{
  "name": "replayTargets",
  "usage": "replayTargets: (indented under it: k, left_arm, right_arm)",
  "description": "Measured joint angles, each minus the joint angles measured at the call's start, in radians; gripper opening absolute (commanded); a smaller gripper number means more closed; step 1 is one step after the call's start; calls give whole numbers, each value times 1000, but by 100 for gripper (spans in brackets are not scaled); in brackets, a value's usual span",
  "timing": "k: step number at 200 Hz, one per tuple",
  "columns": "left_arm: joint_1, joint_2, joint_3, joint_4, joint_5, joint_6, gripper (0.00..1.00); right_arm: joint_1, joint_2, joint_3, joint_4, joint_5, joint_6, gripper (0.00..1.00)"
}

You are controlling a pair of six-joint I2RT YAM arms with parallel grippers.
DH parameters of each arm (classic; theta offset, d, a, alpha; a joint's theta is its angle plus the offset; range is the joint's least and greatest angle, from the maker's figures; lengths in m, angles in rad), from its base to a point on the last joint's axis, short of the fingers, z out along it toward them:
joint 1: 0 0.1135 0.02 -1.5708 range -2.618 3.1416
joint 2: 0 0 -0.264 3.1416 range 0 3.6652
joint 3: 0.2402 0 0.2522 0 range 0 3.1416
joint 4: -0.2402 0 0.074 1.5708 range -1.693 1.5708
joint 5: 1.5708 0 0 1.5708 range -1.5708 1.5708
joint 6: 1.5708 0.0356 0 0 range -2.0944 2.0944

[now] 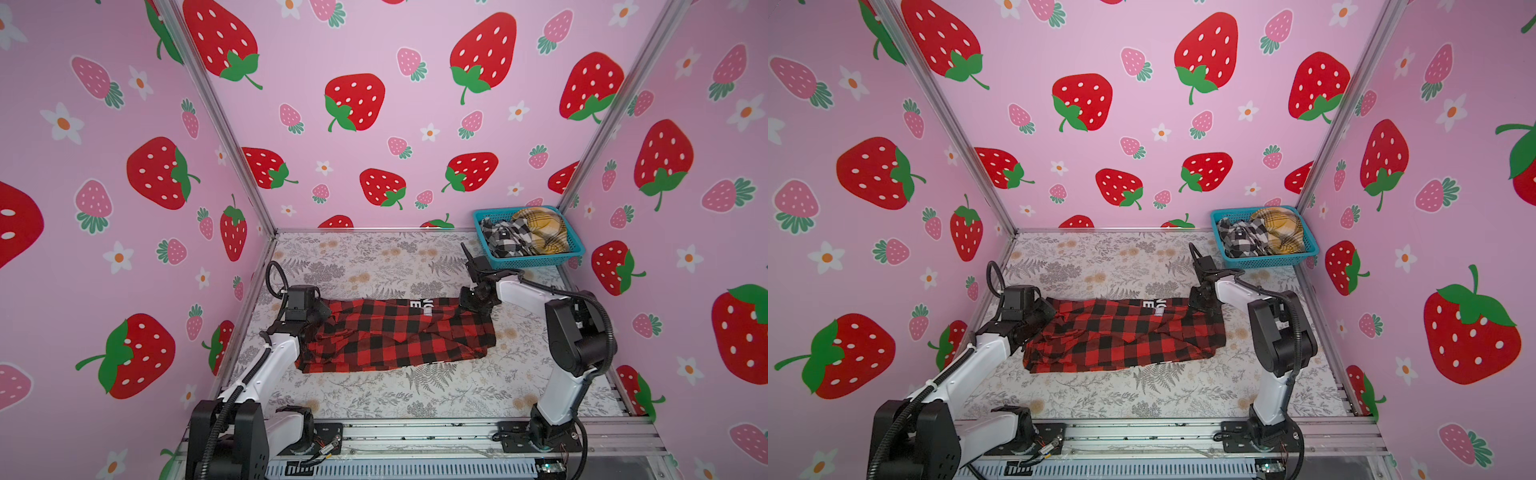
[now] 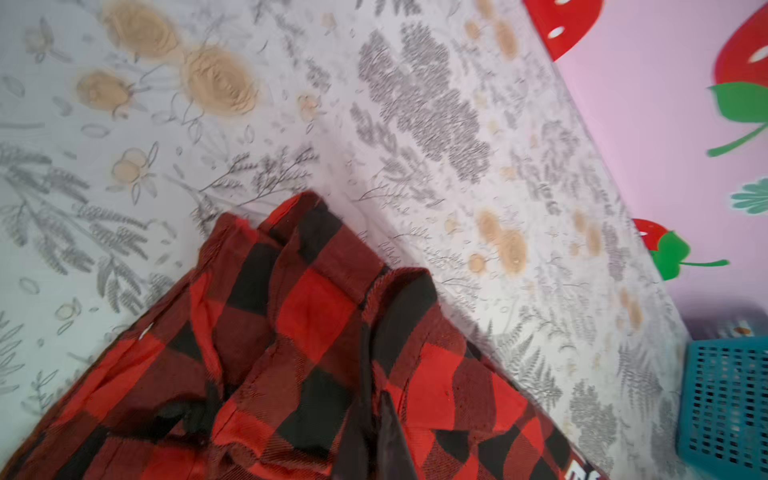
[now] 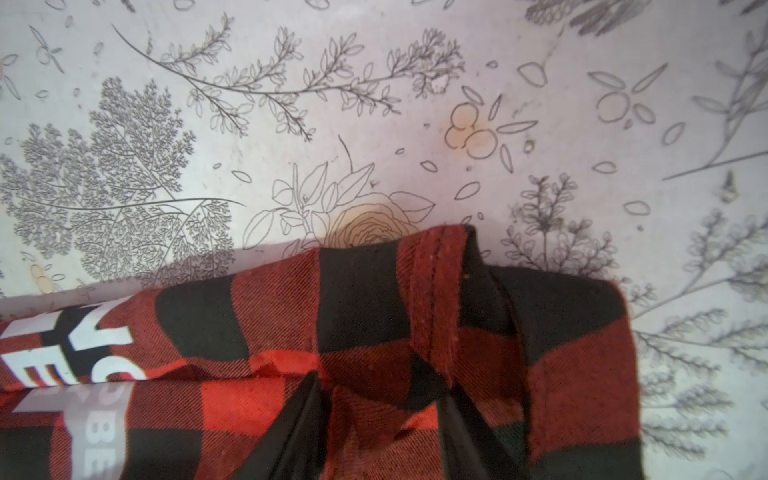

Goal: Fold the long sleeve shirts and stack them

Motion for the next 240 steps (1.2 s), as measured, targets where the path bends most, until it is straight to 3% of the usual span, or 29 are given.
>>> replayTargets:
  k: [14,27,36,46,68,98,118,176,210,240]
  left_arm:
    - [0,3,-41,-15,-2,-25,2]
    - [0,3,-69,-38,-10,-43,45]
    - [0,3,-75,-62,-18,-57,60]
    - [1,4,-71,-85,-34,-63,66]
    - [2,38,4,-167,-44,-49,68]
    - [-2,99,214,-242,-38,-17,65]
    - [-16,152,326,-252,-20,3,55]
    - [-39,454,356,-254,130,49,30]
    - [-35,531,364,-261,164,64,20]
    - [-18,561,387,-269,177,61,12]
  right_arm:
    - [0,-8,0,-2,-1,0,51]
    - [0,-24,0,-7,-2,1,56]
    - [0,-42,0,-12,-4,-2,58]
    - [1,-71,0,-18,-8,-2,60]
    - [22,-153,0,-51,-6,-11,63]
    - [108,-286,-39,-103,24,-22,61]
    - [197,-354,-113,-148,45,-11,56]
    - [389,-377,-331,-97,-63,122,47]
    - [373,-302,-375,-19,-112,181,43]
    - [264,-243,-338,35,-148,166,40]
